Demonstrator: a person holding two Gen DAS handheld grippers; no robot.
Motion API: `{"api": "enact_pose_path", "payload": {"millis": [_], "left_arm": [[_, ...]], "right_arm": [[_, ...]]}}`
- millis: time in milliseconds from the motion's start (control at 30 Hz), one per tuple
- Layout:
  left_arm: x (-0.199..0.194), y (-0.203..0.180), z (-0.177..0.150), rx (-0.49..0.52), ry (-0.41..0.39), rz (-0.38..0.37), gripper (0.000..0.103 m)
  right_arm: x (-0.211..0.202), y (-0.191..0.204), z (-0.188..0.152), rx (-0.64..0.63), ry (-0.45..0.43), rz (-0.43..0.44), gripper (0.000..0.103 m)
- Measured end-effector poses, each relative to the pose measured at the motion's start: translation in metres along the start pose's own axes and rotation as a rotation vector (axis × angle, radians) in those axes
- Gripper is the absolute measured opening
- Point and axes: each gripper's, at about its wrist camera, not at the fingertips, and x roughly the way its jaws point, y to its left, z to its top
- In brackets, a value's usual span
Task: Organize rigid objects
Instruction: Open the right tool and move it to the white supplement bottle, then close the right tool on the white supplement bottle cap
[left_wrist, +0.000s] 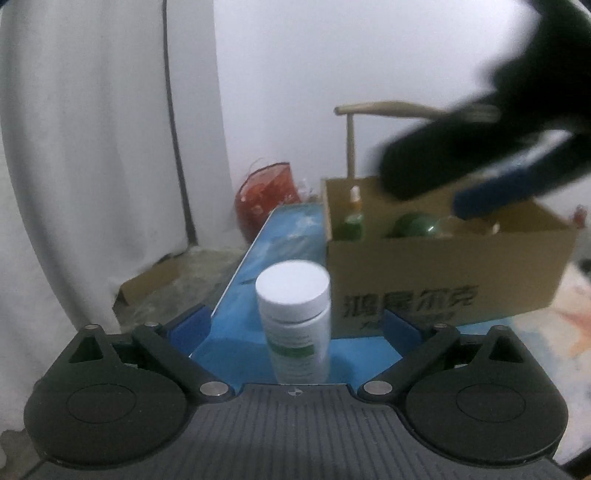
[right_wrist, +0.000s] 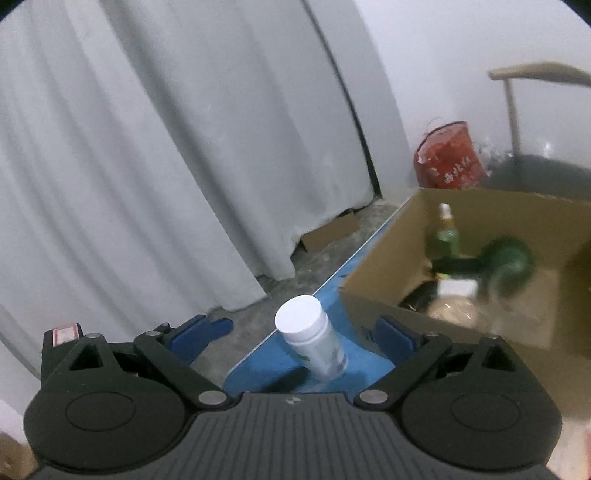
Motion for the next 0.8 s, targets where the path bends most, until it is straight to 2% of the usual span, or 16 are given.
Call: {"api": "enact_pose_path", "payload": {"millis": [67, 200, 367, 567, 667, 800], "left_arm": [[0.015, -0.003, -0.004, -0.007, -0.009, 0.002, 0.097], [0.036, -0.021, -0.005, -0.012, 0.004, 0.013, 0.089], [0.050, -0.022, -0.001, -0.027, 0.001, 0.010, 0.079], [0.065, -0.010, 0.009, -0.106, 0.026, -0.002, 0.053], [0.065, -0.012, 0.011, -0.113, 0.028, -0.003, 0.053], [0.059, -0.021, 0.015, -0.091, 0.025, -0.022, 0.053]], "right_arm": [[0.025, 0.007, 0.002, -0.025, 0.034, -0.017, 0.090], [0.066, 0.011, 0.001, -0.015, 0.107, -0.038, 0.077], [0.094, 0.010, -0.001, -0.015, 0.158, -0.064, 0.071], [0.106, 0.013, -0.003, -0.034, 0.170, -0.078, 0.064], [0.108, 0.010, -0.003, -0.017, 0.172, -0.066, 0.059], [0.099, 0.007, -0.008, 0.003, 0.160, -0.068, 0.059]]}}
